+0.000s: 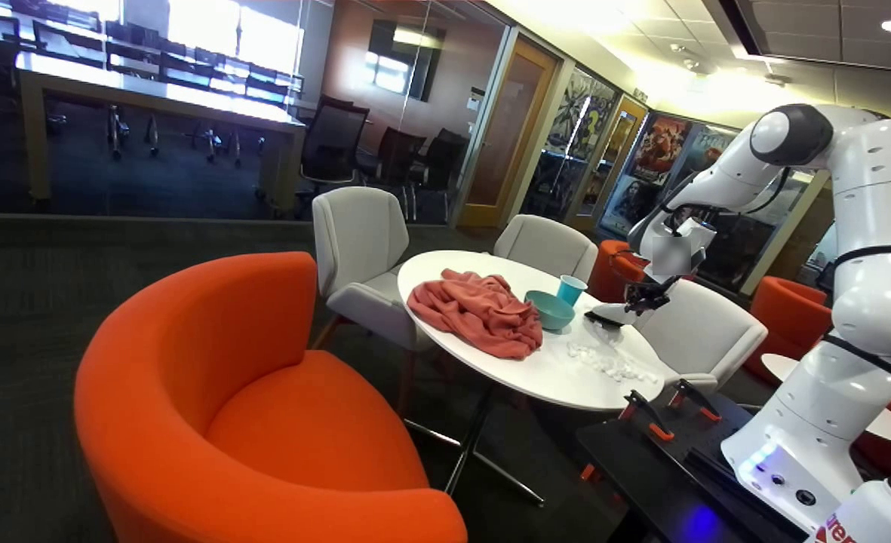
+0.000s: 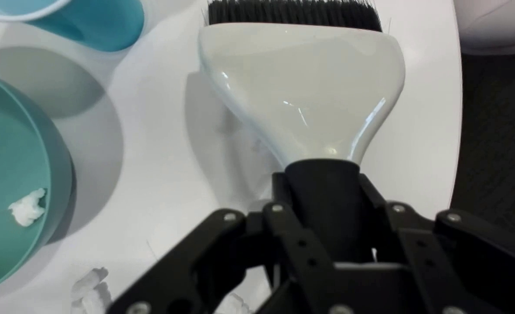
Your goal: Sweep the white things on the table to the left
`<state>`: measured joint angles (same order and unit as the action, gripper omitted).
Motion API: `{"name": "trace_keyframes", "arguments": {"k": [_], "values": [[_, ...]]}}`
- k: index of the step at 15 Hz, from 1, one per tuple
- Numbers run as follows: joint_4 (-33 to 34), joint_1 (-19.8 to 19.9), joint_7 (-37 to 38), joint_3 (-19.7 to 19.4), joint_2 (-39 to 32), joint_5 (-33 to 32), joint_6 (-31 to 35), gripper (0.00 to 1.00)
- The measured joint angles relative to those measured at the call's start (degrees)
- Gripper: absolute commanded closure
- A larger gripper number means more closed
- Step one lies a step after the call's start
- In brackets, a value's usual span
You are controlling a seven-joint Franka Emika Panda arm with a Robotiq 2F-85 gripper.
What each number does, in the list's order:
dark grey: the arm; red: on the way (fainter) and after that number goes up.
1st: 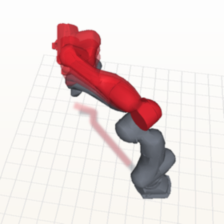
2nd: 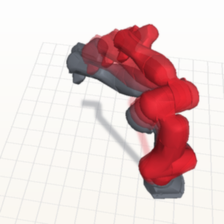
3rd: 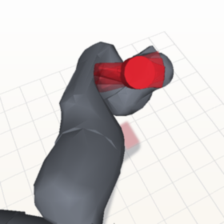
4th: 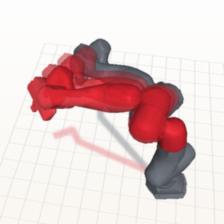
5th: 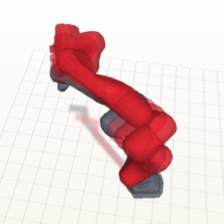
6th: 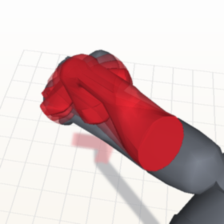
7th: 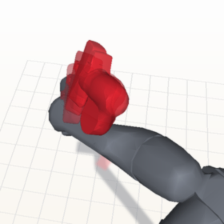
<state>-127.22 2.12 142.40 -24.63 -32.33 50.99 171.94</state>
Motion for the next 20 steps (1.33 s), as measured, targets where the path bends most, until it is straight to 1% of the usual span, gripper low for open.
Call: {"name": "trace_keyframes", "arguments": {"k": [2, 4, 6, 8, 12, 15, 18, 20], "values": [[0.0, -1.7, 0.9, -1.1, -0.8, -2.0, -0.8, 0.86], [-0.2, -4.1, 2.4, -3.0, -1.3, -4.1, -2.6, 0.86], [-1.3, -7.4, 4.4, -5.8, -1.4, -6.6, -4.4, 0.86], [-3.2, -11.6, 6.8, -9.2, -1.4, -9.1, -5.4, 0.86], [-9.1, -24.3, 6.7, -20.7, -1.4, -6.5, -9.8, 0.86], [-13.4, -33.7, 6.7, -28.4, -1.3, -4.6, -12.1, 0.86], [-16.9, -41.6, 6.7, -34.0, -1.3, -3.5, -14.3, 0.86], [-18.8, -46.6, 6.7, -36.9, -1.3, -2.4, -16.4, 0.86]]}}
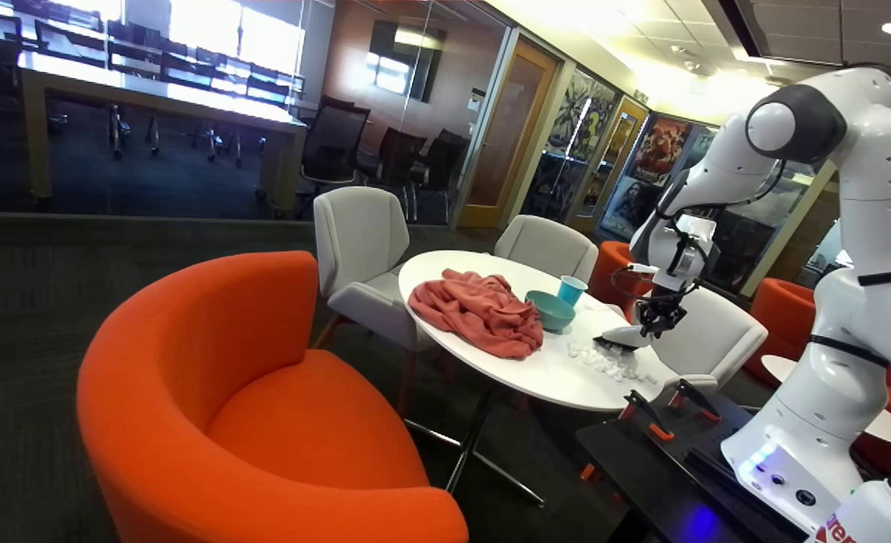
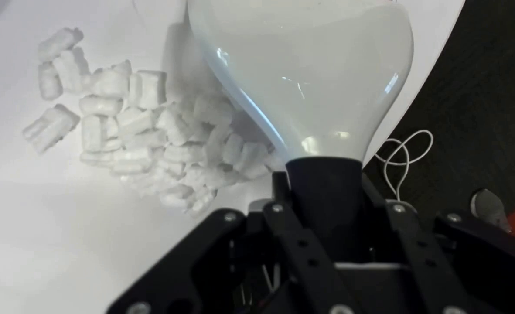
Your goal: Sweep the white things on the table to the left
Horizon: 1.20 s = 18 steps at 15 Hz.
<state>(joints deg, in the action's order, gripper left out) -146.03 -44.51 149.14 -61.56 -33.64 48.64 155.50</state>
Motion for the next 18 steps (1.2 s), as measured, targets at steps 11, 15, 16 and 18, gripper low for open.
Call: {"name": "trace_keyframes", "arguments": {"k": [11, 15, 16, 18], "values": [[-7.8, -25.5, 0.0, -17.0, -2.0, 5.9, -15.0, 0.86], [-9.3, -33.3, 0.0, -25.4, -2.1, 8.9, -6.1, 0.86], [-9.4, -34.1, -0.2, -26.8, -2.0, 9.4, -3.2, 0.86], [-9.4, -34.1, -0.7, -28.4, -1.7, 11.6, 2.7, 0.86]]}}
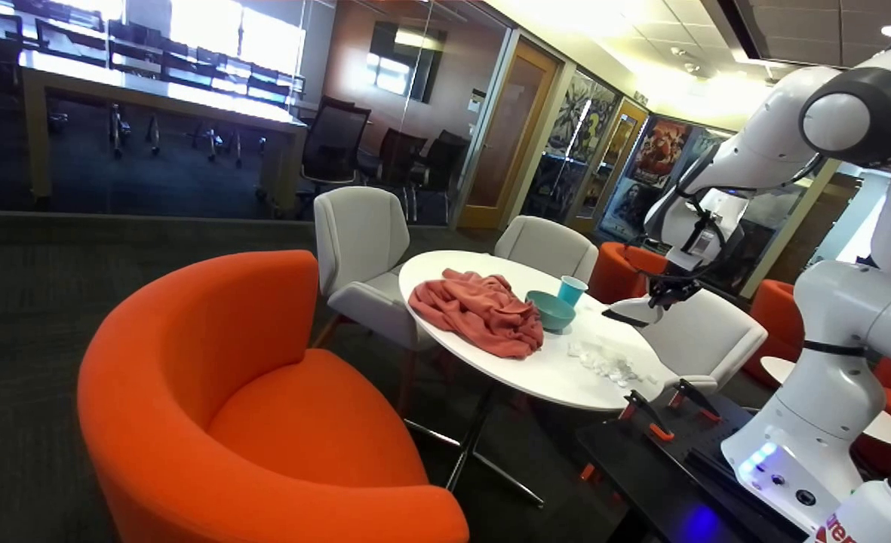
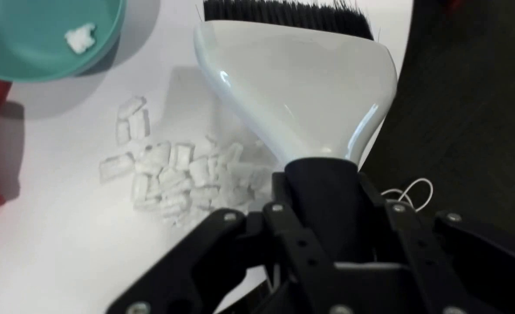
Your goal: Sweep the white things on the table to the left
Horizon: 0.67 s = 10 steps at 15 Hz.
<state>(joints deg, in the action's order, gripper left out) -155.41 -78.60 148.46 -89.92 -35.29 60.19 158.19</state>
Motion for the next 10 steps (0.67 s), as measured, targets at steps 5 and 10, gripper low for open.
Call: {"name": "trace_keyframes", "arguments": {"k": [5, 10], "values": [[3.0, 7.6, -4.2, 2.4, 4.2, 7.2, 14.5, 0.86], [11.5, 26.3, -10.0, 16.0, 14.8, 10.8, 22.4, 0.86]]}}
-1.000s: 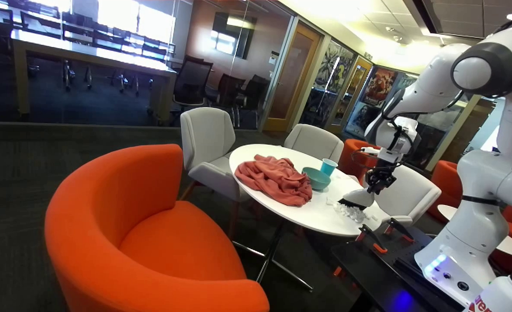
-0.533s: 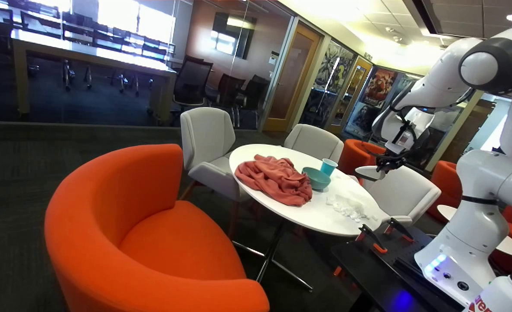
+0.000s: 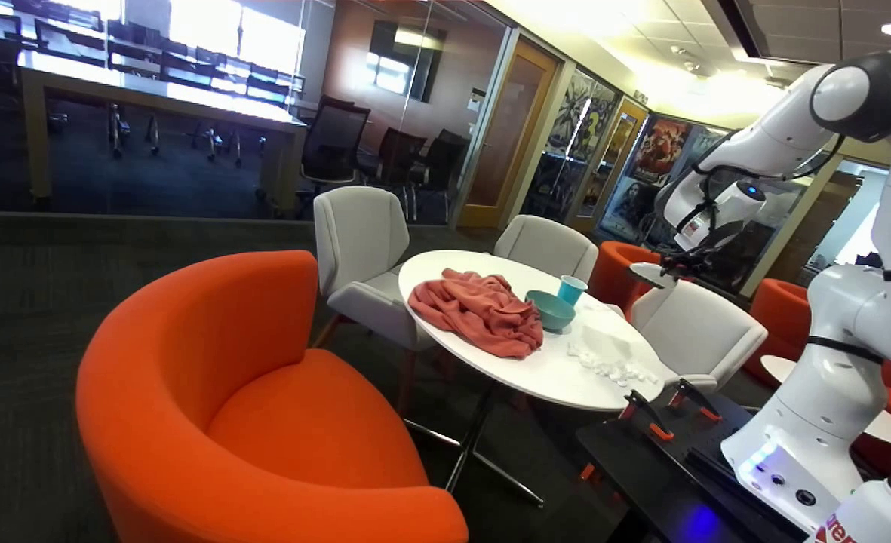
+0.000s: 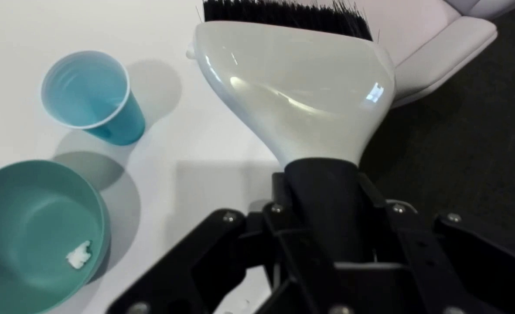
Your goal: Sweep the white things on the table to the left
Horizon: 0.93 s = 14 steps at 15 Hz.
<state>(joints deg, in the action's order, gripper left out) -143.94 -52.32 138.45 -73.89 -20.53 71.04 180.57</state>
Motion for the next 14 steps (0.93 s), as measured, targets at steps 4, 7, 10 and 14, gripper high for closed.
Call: {"name": "trace_keyframes", "arguments": {"k": [4, 7, 10, 14], "values": [[4.9, 17.5, -2.4, 16.1, 3.1, 3.1, -2.8, 0.86], [8.2, 27.5, -10.6, 24.9, -0.3, 12.7, -8.9, 0.86], [12.2, 34.5, -18.8, 30.2, -8.6, 22.8, -13.9, 0.86], [18.0, 39.6, -23.7, 34.3, -20.8, 30.6, -15.5, 0.86]]}}
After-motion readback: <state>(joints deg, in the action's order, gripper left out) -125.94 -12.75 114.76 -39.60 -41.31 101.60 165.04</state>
